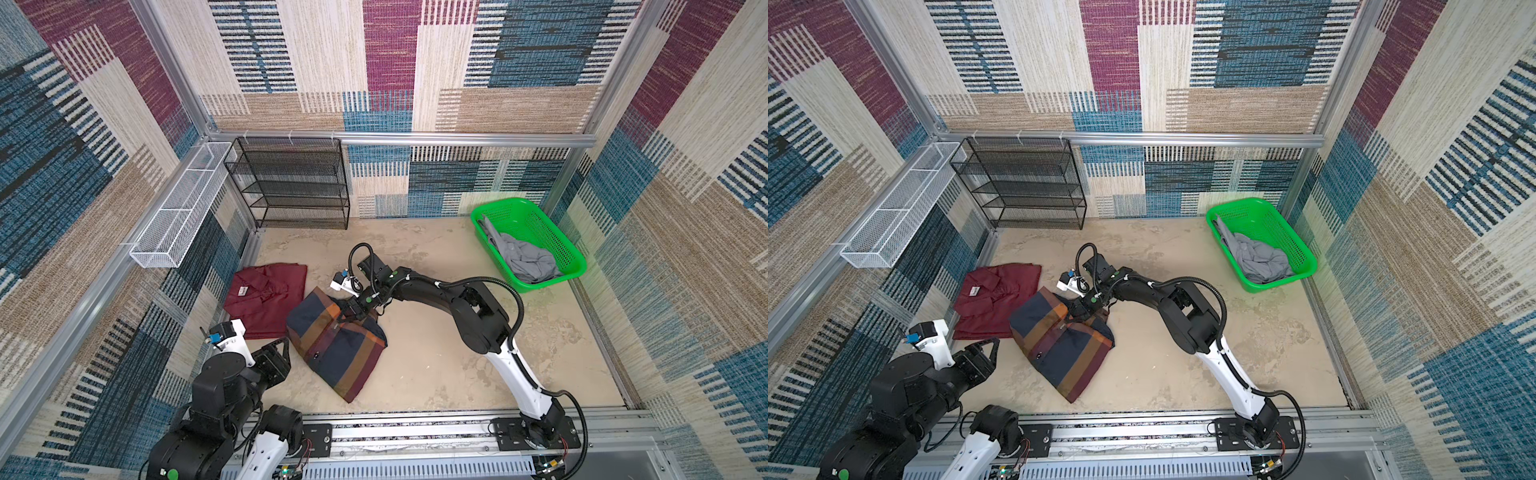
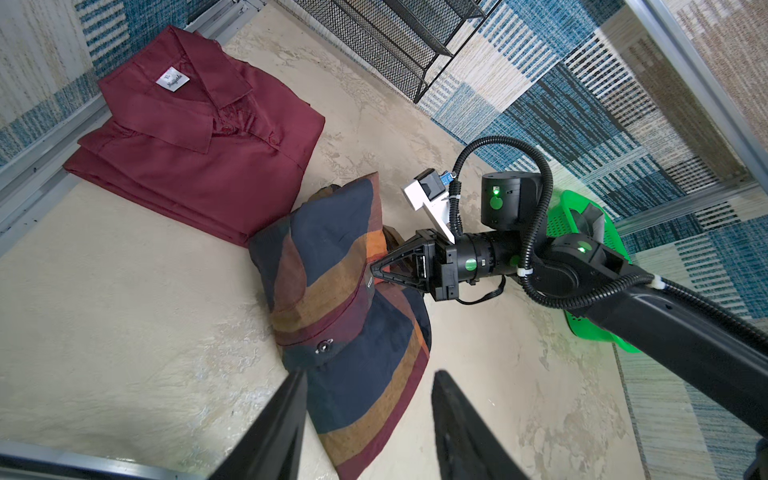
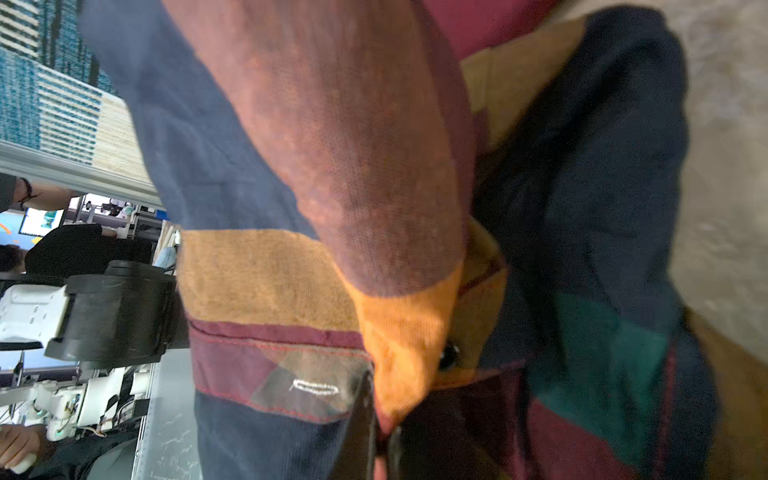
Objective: Fold and stack the long sleeve shirts
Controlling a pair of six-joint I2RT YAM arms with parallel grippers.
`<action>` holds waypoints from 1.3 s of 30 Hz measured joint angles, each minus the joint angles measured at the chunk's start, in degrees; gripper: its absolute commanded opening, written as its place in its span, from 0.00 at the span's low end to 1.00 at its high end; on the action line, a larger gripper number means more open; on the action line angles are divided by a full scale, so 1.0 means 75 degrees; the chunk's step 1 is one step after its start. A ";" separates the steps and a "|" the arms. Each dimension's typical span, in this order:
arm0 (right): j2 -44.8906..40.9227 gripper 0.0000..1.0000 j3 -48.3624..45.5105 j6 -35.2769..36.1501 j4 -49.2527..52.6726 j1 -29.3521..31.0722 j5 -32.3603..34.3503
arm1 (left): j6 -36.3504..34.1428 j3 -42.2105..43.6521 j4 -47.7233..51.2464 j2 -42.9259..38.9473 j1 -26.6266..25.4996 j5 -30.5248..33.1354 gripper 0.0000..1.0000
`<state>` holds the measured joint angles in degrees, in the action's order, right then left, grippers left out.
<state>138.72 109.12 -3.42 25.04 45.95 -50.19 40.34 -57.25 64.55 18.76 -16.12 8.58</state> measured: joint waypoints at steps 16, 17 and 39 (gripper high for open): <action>-0.2844 0.00 -0.5182 -0.1600 -0.1772 -0.1209 0.1839 | 0.0117 0.0667 -0.0519 0.0256 -0.0003 -0.0632 0.52; -0.3197 0.00 -0.5625 -0.1696 -0.1818 -0.1311 0.2014 | 0.0128 0.0729 -0.0632 0.0344 -0.0003 -0.0667 0.52; -0.5447 0.43 -0.6741 -0.2646 -0.1411 -0.1603 0.3491 | 0.0227 0.0991 -0.1900 0.3593 -0.0201 -0.2550 0.52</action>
<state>97.86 58.57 -23.27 14.46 33.93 -24.01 42.04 -49.82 50.30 45.71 -17.63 -10.55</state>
